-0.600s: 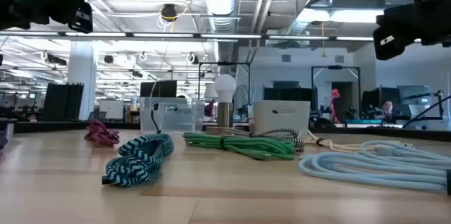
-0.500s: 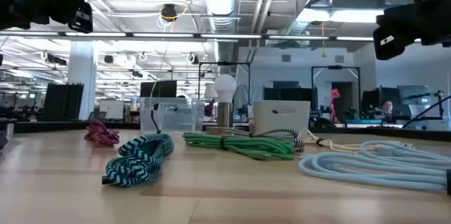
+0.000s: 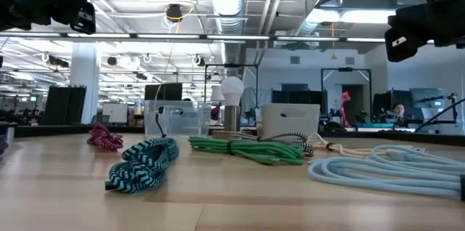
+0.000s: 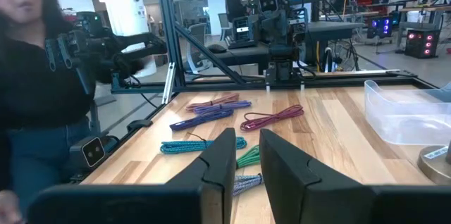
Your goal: Pick & Place USB Port
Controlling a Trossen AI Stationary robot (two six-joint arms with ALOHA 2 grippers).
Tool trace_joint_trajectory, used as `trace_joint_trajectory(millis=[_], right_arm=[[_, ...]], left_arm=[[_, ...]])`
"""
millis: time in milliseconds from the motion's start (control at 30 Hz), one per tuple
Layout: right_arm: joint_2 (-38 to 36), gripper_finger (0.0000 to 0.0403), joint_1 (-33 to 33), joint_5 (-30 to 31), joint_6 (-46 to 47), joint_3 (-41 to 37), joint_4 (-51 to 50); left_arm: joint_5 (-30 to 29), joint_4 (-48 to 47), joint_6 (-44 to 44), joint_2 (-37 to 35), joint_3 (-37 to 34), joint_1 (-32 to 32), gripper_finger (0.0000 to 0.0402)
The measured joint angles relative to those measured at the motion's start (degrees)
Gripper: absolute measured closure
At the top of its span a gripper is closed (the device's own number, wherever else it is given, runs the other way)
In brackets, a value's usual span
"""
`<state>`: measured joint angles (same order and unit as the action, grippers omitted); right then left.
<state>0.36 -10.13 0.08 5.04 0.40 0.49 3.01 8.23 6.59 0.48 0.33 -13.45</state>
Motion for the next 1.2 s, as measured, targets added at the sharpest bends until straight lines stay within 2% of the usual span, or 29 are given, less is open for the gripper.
trace_joint_trajectory(millis=[1200], right_arm=[[0.0,0.0343,0.0,0.2,0.0,0.0,0.2]], left_arm=[[0.0,0.6,0.9,0.0,0.0,0.0,0.0297]])
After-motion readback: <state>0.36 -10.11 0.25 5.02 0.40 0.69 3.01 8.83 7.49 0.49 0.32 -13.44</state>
